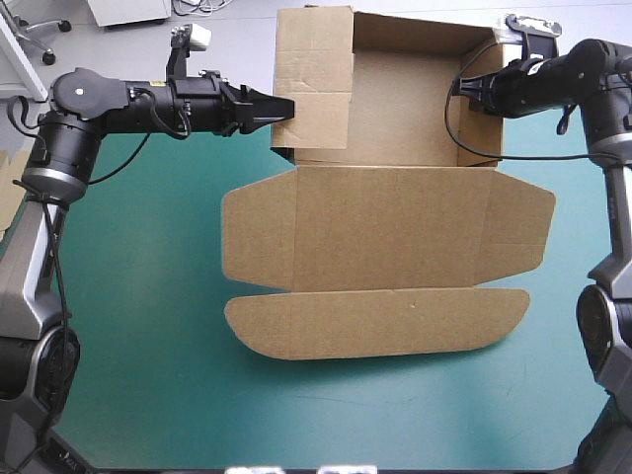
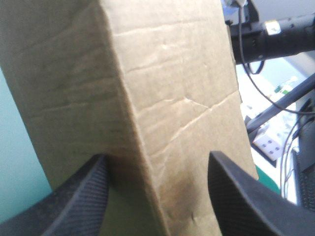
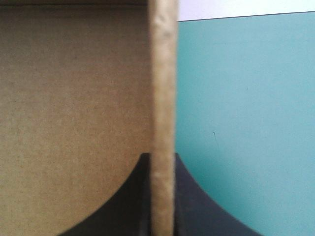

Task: Fold the box

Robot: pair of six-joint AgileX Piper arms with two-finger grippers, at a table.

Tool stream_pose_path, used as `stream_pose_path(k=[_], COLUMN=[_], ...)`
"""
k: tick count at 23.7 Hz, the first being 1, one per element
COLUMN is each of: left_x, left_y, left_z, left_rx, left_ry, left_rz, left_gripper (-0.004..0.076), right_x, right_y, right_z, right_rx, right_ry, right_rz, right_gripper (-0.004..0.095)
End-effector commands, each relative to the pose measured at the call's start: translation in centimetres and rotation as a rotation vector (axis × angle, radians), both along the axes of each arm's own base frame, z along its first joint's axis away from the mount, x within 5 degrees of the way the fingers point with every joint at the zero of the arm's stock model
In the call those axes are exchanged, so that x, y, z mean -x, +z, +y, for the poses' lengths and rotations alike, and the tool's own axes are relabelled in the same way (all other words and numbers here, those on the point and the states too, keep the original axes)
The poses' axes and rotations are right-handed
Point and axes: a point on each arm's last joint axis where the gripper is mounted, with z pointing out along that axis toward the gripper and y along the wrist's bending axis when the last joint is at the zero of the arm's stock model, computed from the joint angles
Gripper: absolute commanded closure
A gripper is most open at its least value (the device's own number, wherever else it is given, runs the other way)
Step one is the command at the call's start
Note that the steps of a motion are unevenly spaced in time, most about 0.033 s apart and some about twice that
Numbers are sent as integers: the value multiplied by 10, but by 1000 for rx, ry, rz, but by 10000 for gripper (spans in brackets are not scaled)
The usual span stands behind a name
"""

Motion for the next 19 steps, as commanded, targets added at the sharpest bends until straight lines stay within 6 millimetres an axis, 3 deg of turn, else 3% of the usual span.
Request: stream_pose_path(k=[1, 5, 12, 19], left_x=[18, 16, 3, -8], left_y=[34, 37, 25, 8], left_z=[-1, 0, -7, -13], left_rx=[26, 50, 45, -135], left_ry=[70, 110, 129, 225], left_rz=[-81, -83, -12, 6], left_gripper=[290, 290, 290, 290], right_x=[17, 18, 15, 7], right_y=[36, 35, 29, 14], right_z=[9, 16, 28, 43], right_rx=[-41, -36, -17, 48], right_ry=[-11, -10, 1, -23], right_rz=[-137, -127, -108, -60], right_gripper=[920, 920, 920, 920])
